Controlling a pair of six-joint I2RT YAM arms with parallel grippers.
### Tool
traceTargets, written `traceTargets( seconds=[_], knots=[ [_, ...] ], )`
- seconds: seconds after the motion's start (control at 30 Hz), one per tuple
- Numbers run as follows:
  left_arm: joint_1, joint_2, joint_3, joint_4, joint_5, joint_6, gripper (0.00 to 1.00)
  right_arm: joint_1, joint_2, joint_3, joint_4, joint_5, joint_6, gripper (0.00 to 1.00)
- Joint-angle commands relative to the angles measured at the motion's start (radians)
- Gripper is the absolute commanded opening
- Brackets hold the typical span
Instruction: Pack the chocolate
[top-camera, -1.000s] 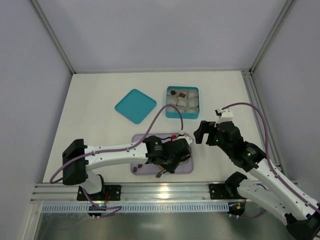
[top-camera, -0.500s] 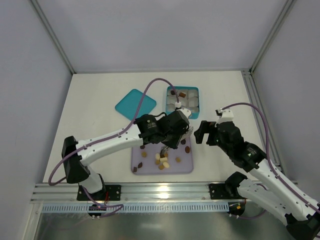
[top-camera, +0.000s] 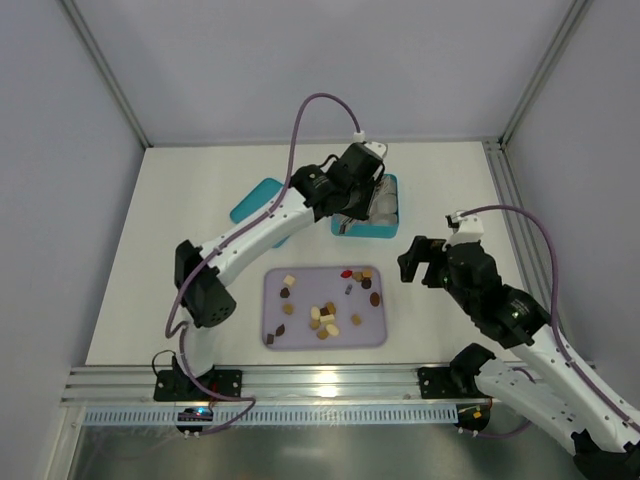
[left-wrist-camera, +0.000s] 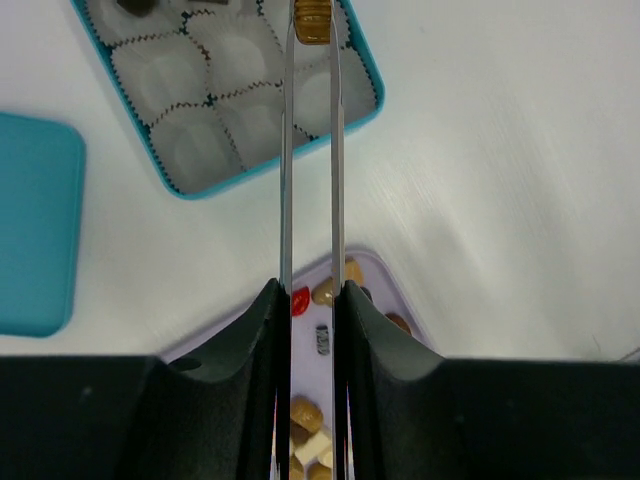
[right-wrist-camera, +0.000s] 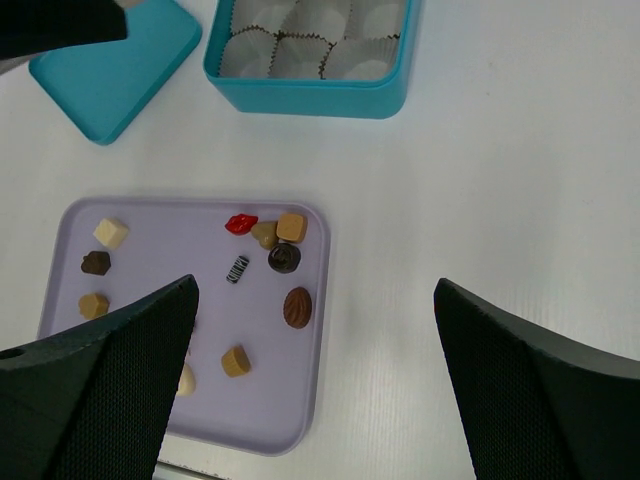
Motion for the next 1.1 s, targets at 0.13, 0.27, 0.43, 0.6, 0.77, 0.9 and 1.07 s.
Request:
traceTargets(
  seconds=[0.13, 0.27, 0.43, 0.6, 0.77, 0.9, 1.07],
  knots=[
    [0.051, 0.175, 0.182, 0.106, -0.017, 0.108, 0.21, -0.004, -0.053, 0.085, -0.067, 0.051, 0.005, 1.0],
    [0.074, 0.25, 0.222, 0.154, -0.022, 0.112, 0.21, -0.003, -0.081, 0.094, -0.099, 0.065, 0.003, 1.0],
    [0.084, 0.324, 0.254, 0.211, -0.007, 0.112, 0.22, -0.006, -0.099, 0.099, -0.116, 0.068, 0.0, 1.0],
    [0.092, 0.379, 0.282, 0.229, -0.008, 0.102, 0.22, -0.004, -0.105, 0.099, -0.125, 0.069, -0.005, 1.0],
    [0.095, 0.401, 0.282, 0.247, -0.026, 0.091, 0.23, -0.006, -0.111, 0.091, -0.127, 0.071, -0.008, 1.0],
    [0.1, 0.416, 0.282, 0.251, -0.028, 0.091, 0.24, -0.004, -0.113, 0.082, -0.124, 0.068, -0.011, 1.0],
    [0.101, 0.424, 0.279, 0.251, -0.036, 0.094, 0.28, -0.004, -0.113, 0.073, -0.113, 0.065, -0.011, 1.0]
  ],
)
